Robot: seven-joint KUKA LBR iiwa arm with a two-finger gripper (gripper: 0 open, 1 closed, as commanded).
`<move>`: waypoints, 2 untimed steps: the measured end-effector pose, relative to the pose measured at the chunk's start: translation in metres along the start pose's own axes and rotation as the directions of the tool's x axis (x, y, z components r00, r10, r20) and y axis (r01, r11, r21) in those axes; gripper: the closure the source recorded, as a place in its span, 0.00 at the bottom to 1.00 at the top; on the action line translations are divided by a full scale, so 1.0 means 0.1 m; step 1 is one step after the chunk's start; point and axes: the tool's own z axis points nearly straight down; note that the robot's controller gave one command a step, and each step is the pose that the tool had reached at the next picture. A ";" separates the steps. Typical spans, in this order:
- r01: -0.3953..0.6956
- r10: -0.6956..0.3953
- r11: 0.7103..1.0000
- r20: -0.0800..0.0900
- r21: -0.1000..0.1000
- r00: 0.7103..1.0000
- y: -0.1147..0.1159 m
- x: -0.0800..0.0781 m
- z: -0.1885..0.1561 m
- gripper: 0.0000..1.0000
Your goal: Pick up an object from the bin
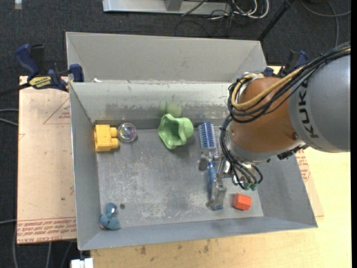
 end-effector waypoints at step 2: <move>0.465 -0.465 0.886 0.003 0.000 0.886 -0.33 -1.12 0.83 0.00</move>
Offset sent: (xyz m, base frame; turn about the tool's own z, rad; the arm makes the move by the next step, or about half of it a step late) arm 0.1068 -0.0711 0.0121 -0.0342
